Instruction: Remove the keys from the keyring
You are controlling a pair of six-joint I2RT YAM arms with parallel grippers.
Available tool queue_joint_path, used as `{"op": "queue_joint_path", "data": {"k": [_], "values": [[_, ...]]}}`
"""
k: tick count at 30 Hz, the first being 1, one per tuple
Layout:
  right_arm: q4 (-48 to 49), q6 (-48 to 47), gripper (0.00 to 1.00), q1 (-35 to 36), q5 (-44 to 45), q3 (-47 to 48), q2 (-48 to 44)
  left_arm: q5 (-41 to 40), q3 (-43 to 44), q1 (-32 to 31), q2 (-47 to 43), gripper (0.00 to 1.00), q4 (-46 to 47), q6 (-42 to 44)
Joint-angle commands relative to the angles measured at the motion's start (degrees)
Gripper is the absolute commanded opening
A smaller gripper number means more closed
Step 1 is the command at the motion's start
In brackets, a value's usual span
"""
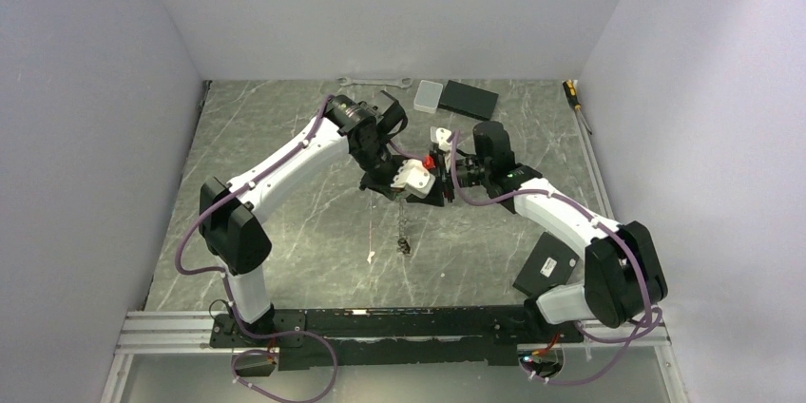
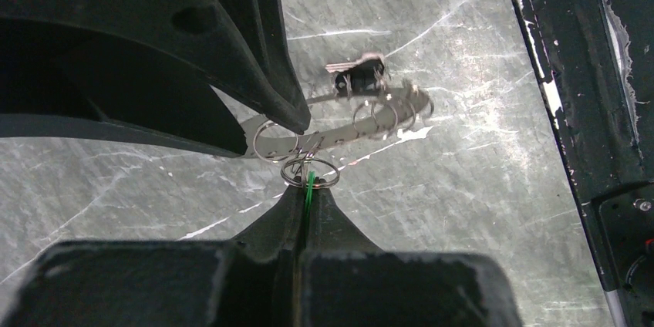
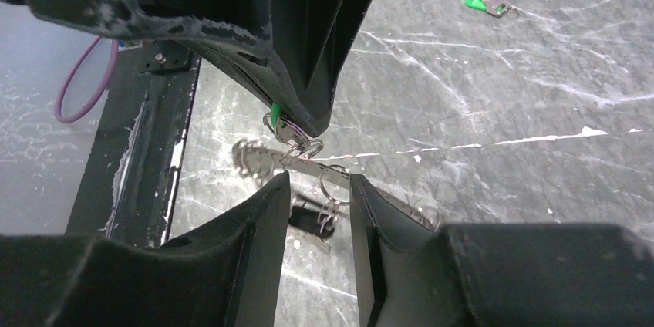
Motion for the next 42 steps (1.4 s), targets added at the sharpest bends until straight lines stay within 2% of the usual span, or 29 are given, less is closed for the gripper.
{"op": "queue_joint_path", "data": {"k": [1,9,16,28,42], "values": [[0.4,-0.9,0.38,0.2,-2.7,1.0,0.5,1.7,2.6,-0.2,-1.4,0.0,0.7,-0.1],[6.7,8.6,0.41,0.1,-3.8,-0.6,0.2,0.4,2.4,-0.3,-1.3,0.0,2.0,-3.1],[13.9,20.9,0.41,0.0,0.0,-3.4,-1.8,-0.1,2.6,-0.3,-0.3,0.0,2.7,-8.8],[19.7,30.8,0.41,0.0,1.1,-5.1,-0.8,-1.2,4.3,-0.3,2.1,0.0,2.3,-16.0],[20.3,31.4,0.4,-0.1,1.5,-5.7,2.8,0.1,6.5,0.4,3.6,0.0,1.8,-18.8]]}}
